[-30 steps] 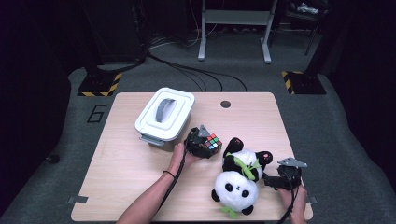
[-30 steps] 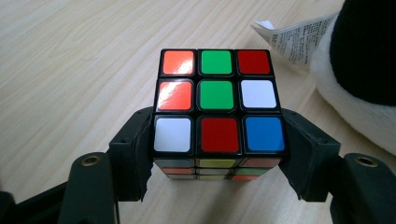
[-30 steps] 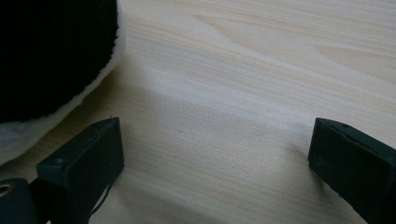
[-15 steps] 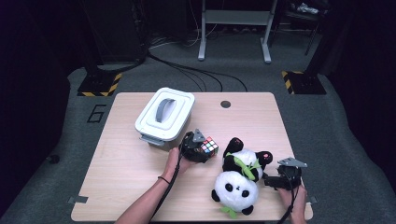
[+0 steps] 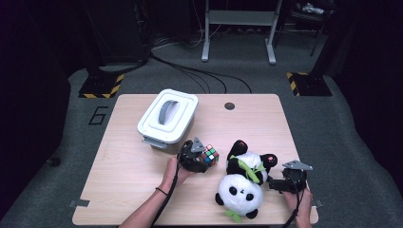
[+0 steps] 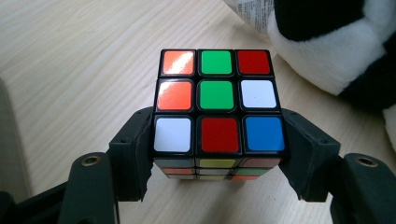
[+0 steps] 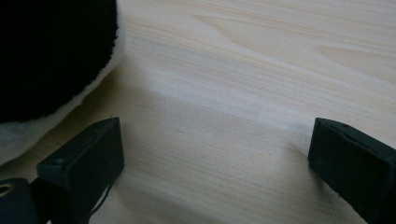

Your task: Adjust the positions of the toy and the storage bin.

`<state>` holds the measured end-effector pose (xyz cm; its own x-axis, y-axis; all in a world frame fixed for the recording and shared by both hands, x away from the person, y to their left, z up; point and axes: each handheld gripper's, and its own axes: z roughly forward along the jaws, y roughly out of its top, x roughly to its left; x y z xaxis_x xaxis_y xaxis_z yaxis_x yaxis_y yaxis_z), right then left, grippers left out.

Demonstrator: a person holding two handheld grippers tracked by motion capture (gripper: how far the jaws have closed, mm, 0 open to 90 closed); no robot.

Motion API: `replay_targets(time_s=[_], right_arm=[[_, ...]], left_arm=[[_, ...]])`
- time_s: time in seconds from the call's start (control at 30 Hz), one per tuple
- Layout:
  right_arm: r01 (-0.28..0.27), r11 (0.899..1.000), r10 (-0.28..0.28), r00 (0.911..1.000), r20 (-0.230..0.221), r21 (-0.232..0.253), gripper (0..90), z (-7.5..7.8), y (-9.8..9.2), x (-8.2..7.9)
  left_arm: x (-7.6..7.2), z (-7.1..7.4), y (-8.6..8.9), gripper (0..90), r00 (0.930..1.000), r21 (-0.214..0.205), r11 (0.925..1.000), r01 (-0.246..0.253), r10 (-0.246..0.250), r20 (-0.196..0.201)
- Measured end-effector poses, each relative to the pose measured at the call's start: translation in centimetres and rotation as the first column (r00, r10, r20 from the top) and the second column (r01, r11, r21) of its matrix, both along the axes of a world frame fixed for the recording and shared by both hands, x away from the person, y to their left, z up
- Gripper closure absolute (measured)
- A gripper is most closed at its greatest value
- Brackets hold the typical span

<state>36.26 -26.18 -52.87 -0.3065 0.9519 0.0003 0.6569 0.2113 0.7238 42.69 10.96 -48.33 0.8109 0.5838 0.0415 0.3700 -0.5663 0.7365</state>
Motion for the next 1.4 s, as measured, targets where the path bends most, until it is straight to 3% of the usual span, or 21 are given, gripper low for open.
replay_targets(time_s=[0.23,0.6,0.7,1.4], right_arm=[[0.004,1.000,-0.004,1.0000,-0.001,0.002,2.5,0.0,0.0,0.0],[0.005,1.000,-0.005,1.0000,-0.001,0.001,2.5,0.0,0.0,0.0],[0.004,1.000,-0.004,1.0000,-0.001,0.001,2.5,0.0,0.0,0.0],[0.006,1.000,-0.006,1.0000,-0.001,0.001,2.5,0.0,0.0,0.0]], left_arm=[[-1.3,-0.2,0.9,34.5,0.9999,0.005,0.9999,-0.012,0.012,-0.011],[-3.8,0.1,2.7,34.5,0.9999,-0.006,0.9999,-0.013,0.013,0.001],[-4.1,0.1,3.2,34.5,0.9998,-0.027,0.9994,-0.020,0.020,0.006],[-5.9,-0.7,6.8,34.5,0.9956,-0.023,0.9954,-0.093,0.093,-0.011]])
